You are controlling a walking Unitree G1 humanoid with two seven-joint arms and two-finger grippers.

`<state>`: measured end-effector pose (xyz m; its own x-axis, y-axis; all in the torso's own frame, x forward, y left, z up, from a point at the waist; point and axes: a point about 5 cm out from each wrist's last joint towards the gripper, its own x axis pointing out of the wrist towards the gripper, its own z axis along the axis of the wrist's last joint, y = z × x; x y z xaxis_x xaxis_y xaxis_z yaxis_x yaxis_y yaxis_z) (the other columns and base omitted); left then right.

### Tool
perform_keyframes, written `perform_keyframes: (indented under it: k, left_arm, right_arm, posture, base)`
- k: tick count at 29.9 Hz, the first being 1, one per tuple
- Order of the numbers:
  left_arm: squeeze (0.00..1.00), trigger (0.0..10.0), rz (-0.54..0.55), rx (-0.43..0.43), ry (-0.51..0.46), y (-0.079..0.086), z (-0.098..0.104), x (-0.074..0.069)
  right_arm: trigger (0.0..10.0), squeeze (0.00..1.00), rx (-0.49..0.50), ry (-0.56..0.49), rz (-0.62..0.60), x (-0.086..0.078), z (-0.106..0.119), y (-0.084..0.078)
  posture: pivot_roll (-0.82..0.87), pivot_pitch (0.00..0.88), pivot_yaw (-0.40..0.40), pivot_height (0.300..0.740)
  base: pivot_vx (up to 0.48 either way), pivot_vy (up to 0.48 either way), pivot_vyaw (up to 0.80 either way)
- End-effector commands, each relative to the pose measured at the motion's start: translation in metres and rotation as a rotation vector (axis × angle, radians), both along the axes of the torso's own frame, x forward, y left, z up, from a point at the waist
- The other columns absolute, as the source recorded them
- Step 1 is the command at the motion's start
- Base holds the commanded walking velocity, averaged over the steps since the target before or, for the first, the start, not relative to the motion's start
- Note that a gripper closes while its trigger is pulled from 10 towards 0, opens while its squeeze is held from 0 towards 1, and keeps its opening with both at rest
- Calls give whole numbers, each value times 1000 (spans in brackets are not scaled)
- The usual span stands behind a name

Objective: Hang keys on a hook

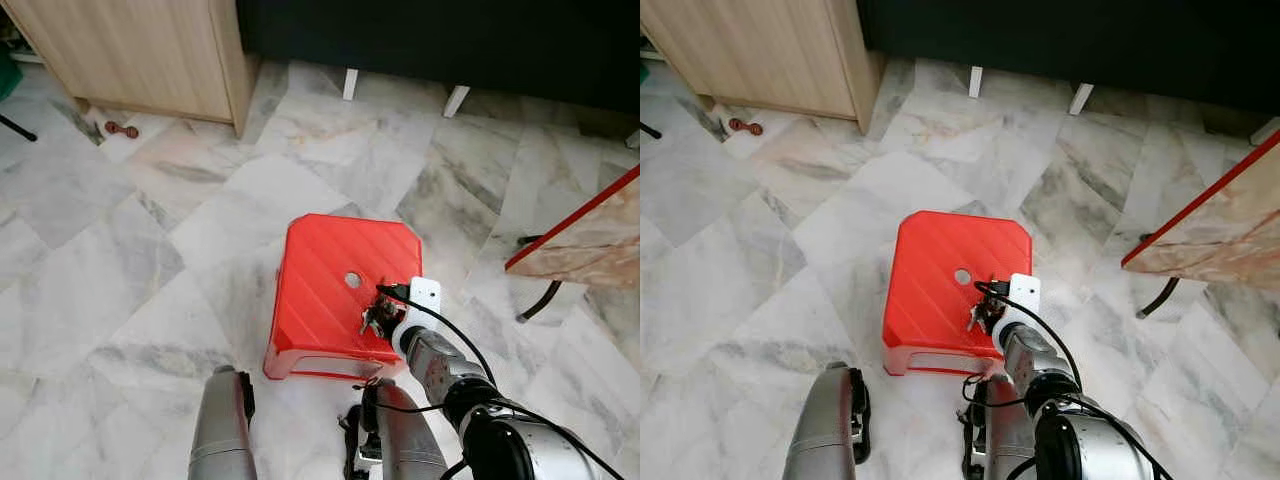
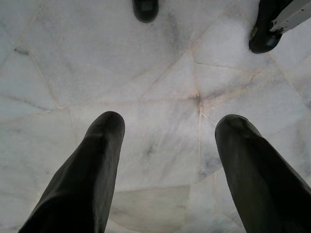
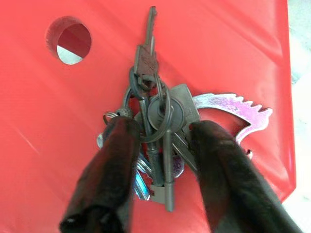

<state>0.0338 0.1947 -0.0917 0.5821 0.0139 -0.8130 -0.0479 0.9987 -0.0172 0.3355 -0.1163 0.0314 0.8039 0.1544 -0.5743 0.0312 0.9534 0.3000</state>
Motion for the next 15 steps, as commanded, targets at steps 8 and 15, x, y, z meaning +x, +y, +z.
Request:
perform_keyframes:
  k: [8, 15]
  left_arm:
    - [0, 10000, -38, -46, 64, -18, -7, -7]
    - [0, 10000, -38, -43, 61, -17, -9, 1]
  right_arm:
    - [0, 0, 11, 15, 21, -7, -8, 3]
    - [0, 0, 10, -37, 35, -2, -2, 3]
  posture:
    - [163, 422, -129, 650]
    - [157, 397, -131, 650]
  base:
    - [0, 0, 0]
    - [0, 0, 0]
